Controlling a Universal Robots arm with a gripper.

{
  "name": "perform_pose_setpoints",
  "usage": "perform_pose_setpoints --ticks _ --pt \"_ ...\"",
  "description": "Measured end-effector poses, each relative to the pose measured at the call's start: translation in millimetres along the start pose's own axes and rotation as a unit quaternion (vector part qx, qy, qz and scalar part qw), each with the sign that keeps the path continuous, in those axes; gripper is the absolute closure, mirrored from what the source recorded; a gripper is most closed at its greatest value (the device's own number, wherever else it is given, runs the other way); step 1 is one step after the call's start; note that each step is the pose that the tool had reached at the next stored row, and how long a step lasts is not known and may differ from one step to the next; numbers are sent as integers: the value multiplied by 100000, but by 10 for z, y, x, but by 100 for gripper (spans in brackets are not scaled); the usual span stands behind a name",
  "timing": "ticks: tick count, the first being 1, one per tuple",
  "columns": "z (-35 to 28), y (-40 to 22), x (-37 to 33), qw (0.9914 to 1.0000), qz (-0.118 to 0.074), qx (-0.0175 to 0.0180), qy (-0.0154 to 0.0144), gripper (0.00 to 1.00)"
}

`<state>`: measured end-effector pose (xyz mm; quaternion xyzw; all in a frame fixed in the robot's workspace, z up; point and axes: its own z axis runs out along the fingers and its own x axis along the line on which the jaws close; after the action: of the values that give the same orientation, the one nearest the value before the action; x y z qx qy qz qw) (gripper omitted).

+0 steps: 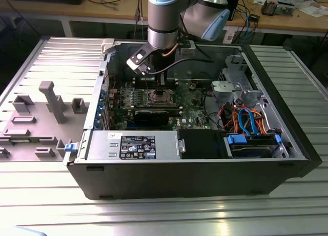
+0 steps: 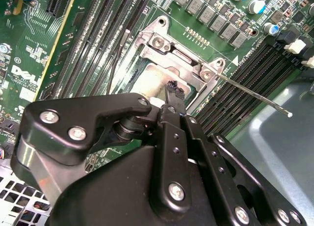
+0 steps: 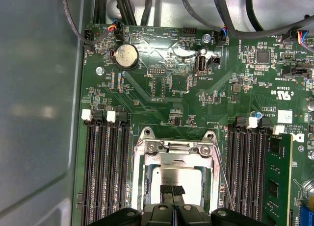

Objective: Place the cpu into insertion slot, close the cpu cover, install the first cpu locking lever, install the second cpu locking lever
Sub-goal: 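Close the cpu cover, then install the first cpu locking lever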

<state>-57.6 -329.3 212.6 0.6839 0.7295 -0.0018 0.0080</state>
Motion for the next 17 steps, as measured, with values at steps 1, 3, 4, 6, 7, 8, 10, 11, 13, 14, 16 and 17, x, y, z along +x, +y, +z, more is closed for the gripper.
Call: perform_pose_setpoints --ticks 1,3,4,6,7,8,10,11,13,14,16,17 --pt "0 0 0 100000 2 -3 0 89" --pt "0 0 0 100000 1 -3 2 89" --pt "0 0 0 100000 3 -1 -1 89" --pt "0 0 0 100000 3 1 2 89" --pt "0 1 0 100000 2 -3 -2 89" --pt "0 1 0 100000 1 -1 2 89" --pt "-4 1 1 100000 0 2 0 89" --pt "-14 1 0 100000 0 -2 3 89" --pt "-40 1 0 100000 1 0 1 89" --pt "-57 1 -1 100000 3 -1 0 89" --pt "-98 2 -1 100000 3 -3 3 89" --pt "-112 2 -2 100000 3 0 0 89"
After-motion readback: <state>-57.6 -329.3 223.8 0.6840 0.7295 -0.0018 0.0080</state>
